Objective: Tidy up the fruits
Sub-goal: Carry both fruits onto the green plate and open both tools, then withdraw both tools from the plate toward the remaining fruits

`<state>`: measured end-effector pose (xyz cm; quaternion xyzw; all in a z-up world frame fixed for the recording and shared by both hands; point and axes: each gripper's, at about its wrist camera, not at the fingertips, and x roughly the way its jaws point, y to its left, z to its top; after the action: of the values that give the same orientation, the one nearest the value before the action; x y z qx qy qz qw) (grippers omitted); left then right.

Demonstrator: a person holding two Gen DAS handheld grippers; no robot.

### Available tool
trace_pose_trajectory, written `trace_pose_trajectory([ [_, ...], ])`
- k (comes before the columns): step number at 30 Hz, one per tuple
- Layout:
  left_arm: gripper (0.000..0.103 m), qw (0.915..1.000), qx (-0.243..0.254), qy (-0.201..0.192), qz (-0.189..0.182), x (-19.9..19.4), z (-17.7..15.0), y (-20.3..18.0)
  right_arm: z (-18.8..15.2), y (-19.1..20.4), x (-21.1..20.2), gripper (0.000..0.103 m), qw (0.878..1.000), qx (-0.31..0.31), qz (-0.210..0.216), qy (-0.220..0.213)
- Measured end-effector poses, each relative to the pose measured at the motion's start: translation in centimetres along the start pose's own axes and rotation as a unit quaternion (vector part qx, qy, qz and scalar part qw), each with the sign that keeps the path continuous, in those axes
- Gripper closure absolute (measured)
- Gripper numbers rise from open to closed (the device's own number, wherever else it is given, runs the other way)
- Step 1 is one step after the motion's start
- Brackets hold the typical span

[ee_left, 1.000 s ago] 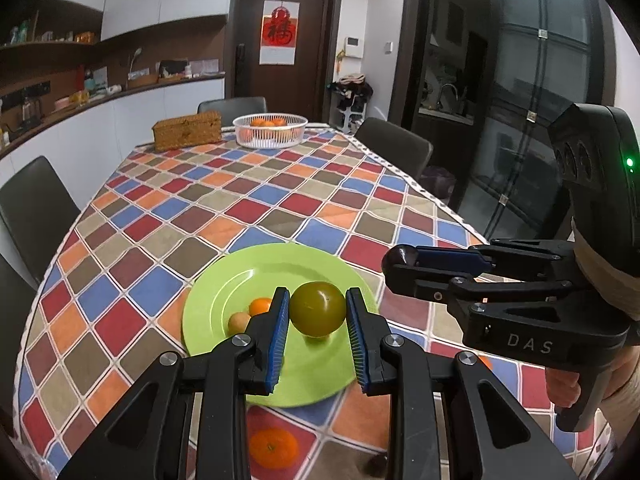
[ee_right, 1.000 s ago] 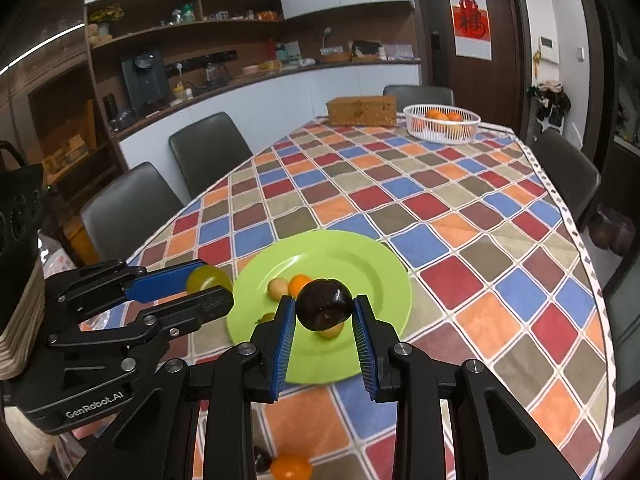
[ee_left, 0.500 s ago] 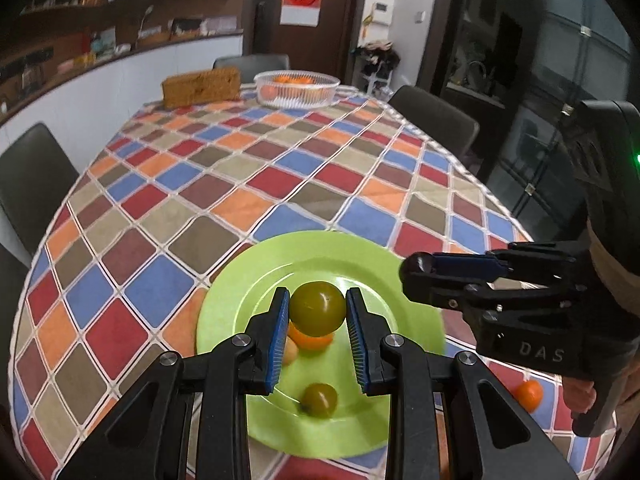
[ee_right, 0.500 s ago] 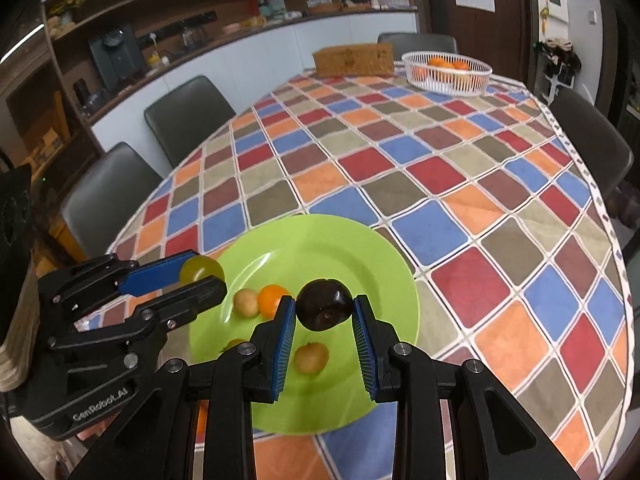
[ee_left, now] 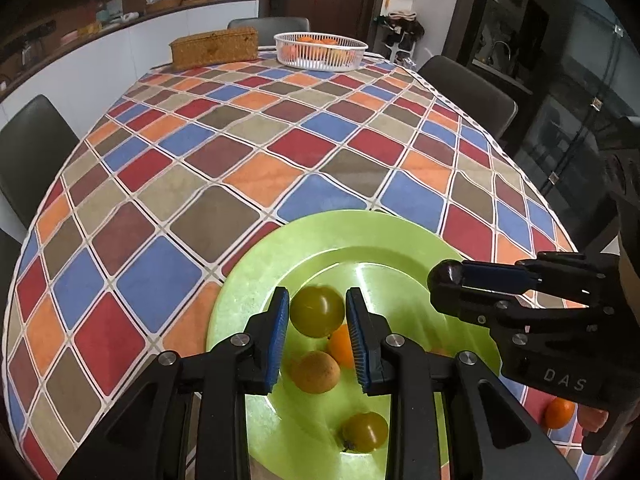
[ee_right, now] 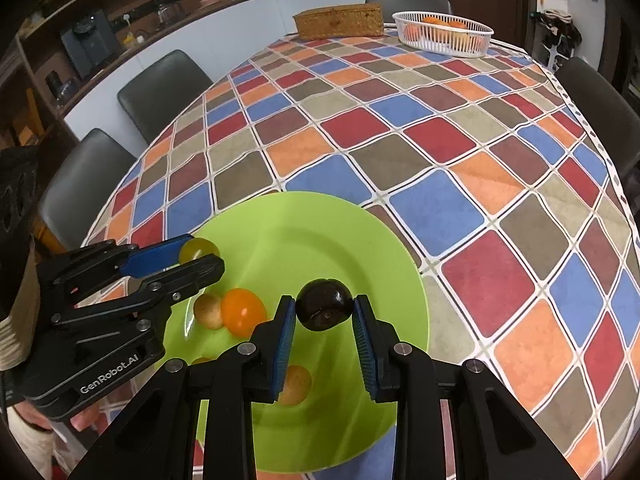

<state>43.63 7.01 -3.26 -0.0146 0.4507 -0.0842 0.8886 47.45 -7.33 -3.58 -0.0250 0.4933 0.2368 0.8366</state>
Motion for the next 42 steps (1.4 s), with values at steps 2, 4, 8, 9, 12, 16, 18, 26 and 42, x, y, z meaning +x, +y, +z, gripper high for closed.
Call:
trace_pose_trajectory([
  [2,0.067,1.0000,0.000,-0.004,-0.003,-0.3,0.0,-0.1,0.0,0.1,0.0,0.072,1.000,-0.001,0.001,-0.001],
  [4,0.066,1.0000,0.002,-0.008,0.000,-0.9,-0.1,-0.2,-0.1,0.0,-0.1,0.072,1.000,0.000,0.005,-0.003],
  [8,0.063,0.9997,0.002,-0.020,0.014,-2.5,-0.6,-0.6,-0.6,0.2,-1.0,0.071,1.000,-0.004,0.002,-0.014],
  [9,0.062,0.9996,0.003,-0.024,0.018,-3.0,-0.8,-0.7,-0.8,0.3,-1.4,0.071,1.000,-0.008,0.001,-0.018],
  [12,0.060,0.9991,0.005,-0.039,0.016,-4.9,-1.5,-1.3,-1.6,0.9,-3.1,0.071,0.999,-0.024,-0.008,-0.034],
  [16,0.059,0.9982,0.012,-0.058,0.009,-7.7,-2.6,-2.5,-2.8,1.8,-6.1,0.070,0.997,-0.042,-0.007,-0.063],
  [18,0.056,0.9976,0.016,-0.067,0.007,-9.0,-3.2,-3.1,-3.6,2.3,-7.7,0.068,0.996,-0.049,-0.004,-0.080],
  [26,0.048,0.9924,0.042,-0.116,0.009,-14.4,-6.4,-5.6,-7.3,3.8,-13.1,0.067,0.988,-0.069,-0.002,-0.136],
  [42,0.036,0.9813,0.083,-0.173,0.023,-20.9,-13.7,-9.8,-16.0,5.9,-20.2,0.056,0.969,-0.097,-0.038,-0.222],
])
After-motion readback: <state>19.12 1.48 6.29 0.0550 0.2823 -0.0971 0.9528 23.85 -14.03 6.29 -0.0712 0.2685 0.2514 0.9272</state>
